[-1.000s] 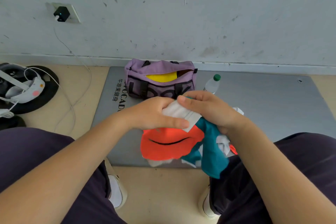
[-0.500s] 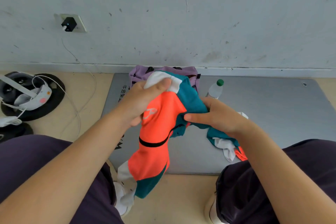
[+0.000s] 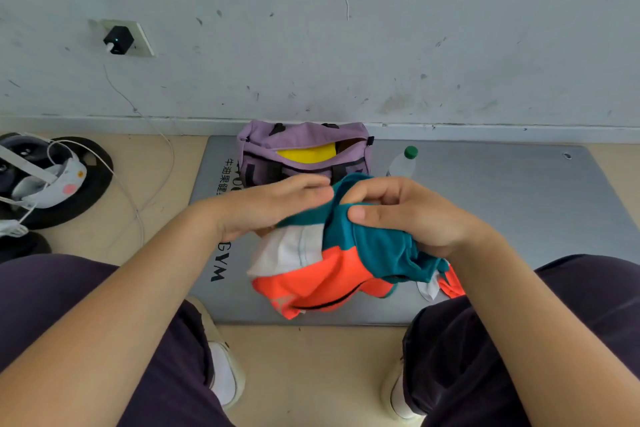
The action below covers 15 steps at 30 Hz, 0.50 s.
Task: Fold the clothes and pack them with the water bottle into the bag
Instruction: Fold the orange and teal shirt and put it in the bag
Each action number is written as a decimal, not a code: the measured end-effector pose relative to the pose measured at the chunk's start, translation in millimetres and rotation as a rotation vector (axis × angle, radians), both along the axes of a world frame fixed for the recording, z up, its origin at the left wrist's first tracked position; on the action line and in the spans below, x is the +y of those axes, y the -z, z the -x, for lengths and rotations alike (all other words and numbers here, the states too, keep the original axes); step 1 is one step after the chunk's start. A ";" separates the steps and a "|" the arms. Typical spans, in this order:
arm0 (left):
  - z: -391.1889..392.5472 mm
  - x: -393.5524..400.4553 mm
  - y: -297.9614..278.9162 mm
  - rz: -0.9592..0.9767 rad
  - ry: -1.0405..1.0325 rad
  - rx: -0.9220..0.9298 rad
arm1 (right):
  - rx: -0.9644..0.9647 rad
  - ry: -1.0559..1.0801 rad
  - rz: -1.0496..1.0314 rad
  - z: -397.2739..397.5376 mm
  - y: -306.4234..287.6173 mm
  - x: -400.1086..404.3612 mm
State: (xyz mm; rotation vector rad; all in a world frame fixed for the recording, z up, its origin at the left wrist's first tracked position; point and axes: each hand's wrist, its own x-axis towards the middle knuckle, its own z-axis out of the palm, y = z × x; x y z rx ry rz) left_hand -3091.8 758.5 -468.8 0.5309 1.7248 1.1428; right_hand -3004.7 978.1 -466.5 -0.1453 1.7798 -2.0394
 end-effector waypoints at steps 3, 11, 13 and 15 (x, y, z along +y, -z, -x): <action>-10.3 10.9 -1.4 -0.106 0.078 0.103 | 0.063 -0.018 -0.094 -1.3 -0.4 -5.0; -20.5 26.8 12.3 0.098 0.143 0.364 | 0.057 0.054 -0.226 2.0 5.4 -9.2; -24.2 29.7 18.1 0.196 0.166 0.404 | 0.051 0.090 -0.216 3.4 8.0 -8.2; -24.5 30.9 19.0 0.164 0.091 0.419 | 0.044 0.123 -0.184 5.2 9.7 -7.2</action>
